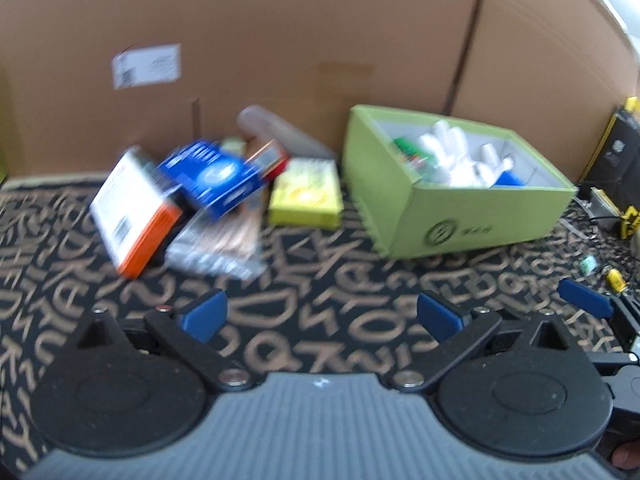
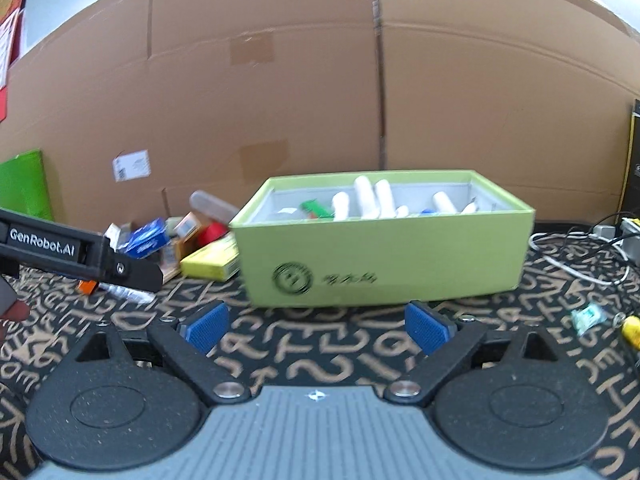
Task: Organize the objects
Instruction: 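Move both tools back toward the remaining boxes on the mat, then grasp the blue medicine box with the right tool while the left tool grasps the white-and-orange box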
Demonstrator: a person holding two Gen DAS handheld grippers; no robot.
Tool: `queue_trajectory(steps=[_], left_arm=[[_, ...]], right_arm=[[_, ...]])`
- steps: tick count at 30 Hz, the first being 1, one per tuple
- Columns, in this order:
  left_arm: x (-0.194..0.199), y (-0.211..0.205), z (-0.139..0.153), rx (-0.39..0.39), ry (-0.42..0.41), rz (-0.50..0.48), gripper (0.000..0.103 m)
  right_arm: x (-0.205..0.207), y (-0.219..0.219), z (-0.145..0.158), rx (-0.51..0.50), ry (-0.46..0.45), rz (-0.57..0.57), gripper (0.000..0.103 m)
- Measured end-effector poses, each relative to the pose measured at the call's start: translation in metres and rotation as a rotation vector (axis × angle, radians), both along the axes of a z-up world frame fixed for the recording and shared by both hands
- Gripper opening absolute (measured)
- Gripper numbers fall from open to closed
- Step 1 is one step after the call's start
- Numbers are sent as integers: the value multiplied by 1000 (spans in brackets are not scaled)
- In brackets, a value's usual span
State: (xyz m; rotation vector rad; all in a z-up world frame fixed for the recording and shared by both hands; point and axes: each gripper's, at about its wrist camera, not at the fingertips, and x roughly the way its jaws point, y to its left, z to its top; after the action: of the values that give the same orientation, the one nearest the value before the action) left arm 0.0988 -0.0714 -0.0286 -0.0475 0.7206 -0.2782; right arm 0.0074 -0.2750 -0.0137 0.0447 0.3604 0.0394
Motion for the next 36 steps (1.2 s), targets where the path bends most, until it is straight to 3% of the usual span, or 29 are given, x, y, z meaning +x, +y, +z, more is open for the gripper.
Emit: queue_trajectory(steps=[9, 18, 23, 29, 33, 36], left_arm=[[6, 62, -25, -36, 88, 172, 103], [36, 102, -17, -64, 70, 253, 103], [73, 124, -18, -175, 112, 331, 103], [111, 137, -32, -247, 165, 388, 103], [121, 134, -35, -213, 147, 391, 103], [124, 138, -34, -236, 155, 395, 103]], right_arm=[[-3, 38, -10, -14, 58, 54, 98], [3, 65, -12, -30, 98, 93, 98], [5, 78, -14, -41, 113, 110, 98], [9, 91, -14, -59, 127, 128, 98], [18, 100, -13, -73, 123, 155, 98], [31, 111, -10, -112, 91, 193, 98]])
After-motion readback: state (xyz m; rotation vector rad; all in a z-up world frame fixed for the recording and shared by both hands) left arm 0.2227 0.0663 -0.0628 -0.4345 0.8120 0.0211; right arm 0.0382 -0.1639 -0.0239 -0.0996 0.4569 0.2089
